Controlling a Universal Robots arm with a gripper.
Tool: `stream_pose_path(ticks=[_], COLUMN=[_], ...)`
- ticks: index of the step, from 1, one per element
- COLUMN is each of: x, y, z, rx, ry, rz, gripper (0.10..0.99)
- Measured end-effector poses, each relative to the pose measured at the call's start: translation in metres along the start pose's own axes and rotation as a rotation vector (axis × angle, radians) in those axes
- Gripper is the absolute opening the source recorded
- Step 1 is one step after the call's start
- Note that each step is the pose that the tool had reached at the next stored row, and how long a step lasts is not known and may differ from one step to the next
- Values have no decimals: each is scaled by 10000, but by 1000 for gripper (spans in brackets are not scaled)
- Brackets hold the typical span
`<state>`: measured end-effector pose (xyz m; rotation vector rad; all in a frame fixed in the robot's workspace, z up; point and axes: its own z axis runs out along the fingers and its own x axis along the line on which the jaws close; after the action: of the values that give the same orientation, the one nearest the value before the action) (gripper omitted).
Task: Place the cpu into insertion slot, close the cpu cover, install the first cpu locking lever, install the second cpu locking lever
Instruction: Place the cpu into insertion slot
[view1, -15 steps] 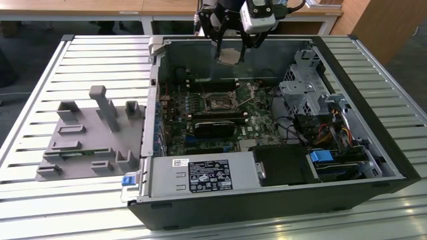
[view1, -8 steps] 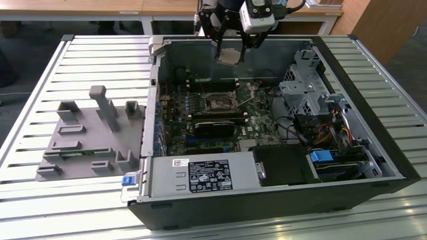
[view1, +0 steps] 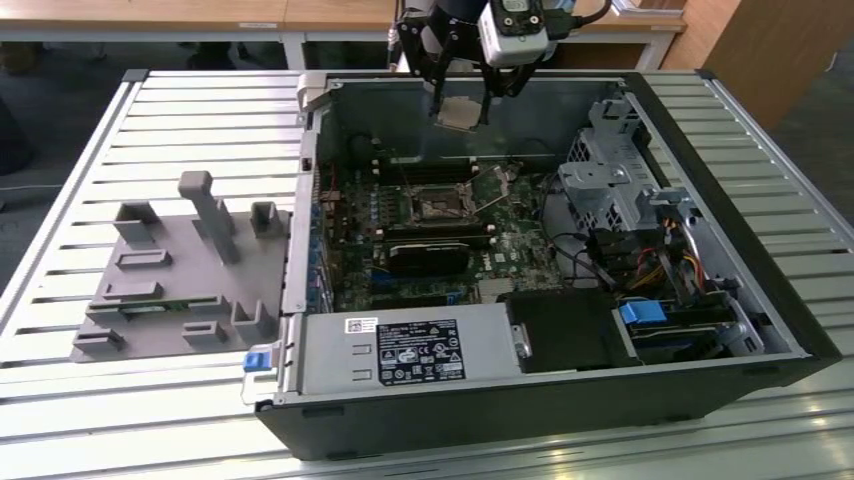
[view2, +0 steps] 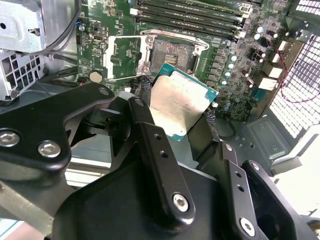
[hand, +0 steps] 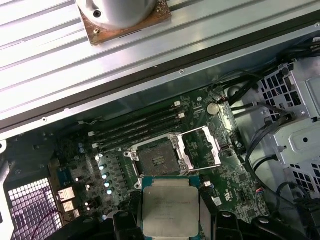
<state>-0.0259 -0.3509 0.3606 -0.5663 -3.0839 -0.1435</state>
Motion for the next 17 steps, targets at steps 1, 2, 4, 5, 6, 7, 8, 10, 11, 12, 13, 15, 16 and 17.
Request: stream_pose_path(ticks=[1,2,4,5,6,7,8,10,11,12,13,15,16,17], x=[0,0,0,0,0,0,0,0,0,0,0,0,0,0], y=[0,0,0,0,0,0,0,0,0,0,0,0,0,0], z=[0,0,0,0,0,0,0,0,0,0,0,0,0,0], rx=[0,0,-1,-1,-2,-2,-2,-3,-4,-4,-5,-6,-6,-6], ry=[-2,-3,-7,-9,-11,-12,-14,-18,-20,-22,-23,-28,-31,-33], rz=[19,37,76,98,119,140,160,201,221,243,264,315,344,370], gripper=[541,541,541,541,541,541,541,541,541,541,541,541,541,541])
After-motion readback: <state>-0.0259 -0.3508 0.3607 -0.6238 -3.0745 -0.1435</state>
